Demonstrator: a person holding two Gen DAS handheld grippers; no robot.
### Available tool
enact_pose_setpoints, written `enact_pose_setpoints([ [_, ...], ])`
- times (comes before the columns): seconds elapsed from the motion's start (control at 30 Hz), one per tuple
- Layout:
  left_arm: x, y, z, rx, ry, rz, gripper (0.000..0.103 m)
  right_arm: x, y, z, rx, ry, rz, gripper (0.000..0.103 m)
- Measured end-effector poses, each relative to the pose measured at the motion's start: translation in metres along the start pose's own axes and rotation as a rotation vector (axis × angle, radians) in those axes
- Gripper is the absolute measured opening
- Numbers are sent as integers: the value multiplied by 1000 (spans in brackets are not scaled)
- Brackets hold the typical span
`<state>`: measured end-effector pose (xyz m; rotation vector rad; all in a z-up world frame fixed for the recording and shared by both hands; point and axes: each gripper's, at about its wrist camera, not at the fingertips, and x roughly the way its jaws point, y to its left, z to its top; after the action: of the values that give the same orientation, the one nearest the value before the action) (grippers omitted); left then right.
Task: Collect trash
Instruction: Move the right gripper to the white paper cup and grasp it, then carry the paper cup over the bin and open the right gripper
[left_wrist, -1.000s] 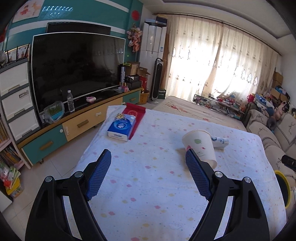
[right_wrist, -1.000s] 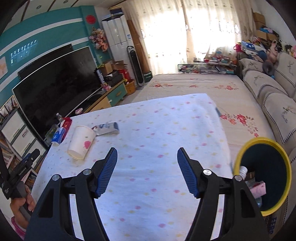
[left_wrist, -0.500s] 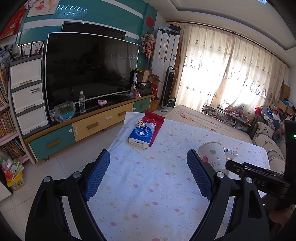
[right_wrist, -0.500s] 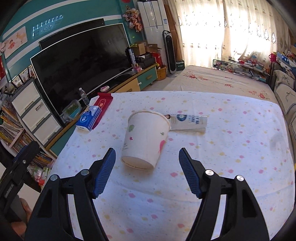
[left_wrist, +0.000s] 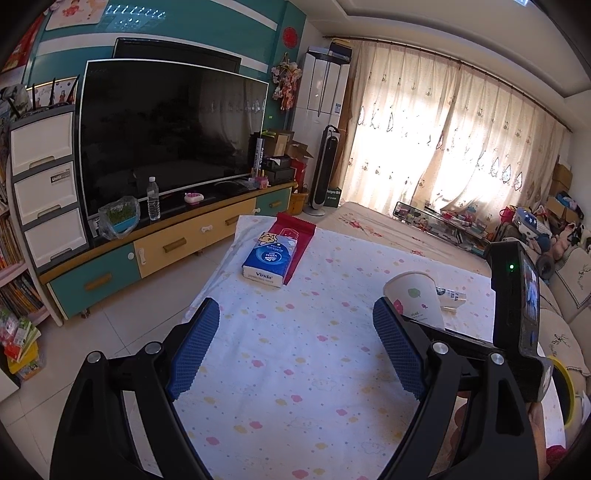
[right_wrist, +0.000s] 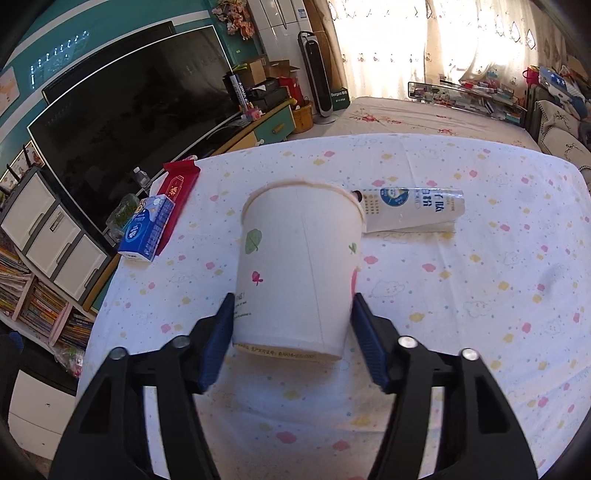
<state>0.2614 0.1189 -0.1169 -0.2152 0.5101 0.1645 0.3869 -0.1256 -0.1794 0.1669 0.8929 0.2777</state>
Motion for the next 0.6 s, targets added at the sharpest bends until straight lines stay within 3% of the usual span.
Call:
enact_pose_setpoints([
  [0.33,4,-6,-3,13,14,-2,84,-63,-16,-8,-30,-58,47,56],
  [0.6,8,-13,-6,34,31,-9,84,-140,-83,-32,16,-180,-21,57],
])
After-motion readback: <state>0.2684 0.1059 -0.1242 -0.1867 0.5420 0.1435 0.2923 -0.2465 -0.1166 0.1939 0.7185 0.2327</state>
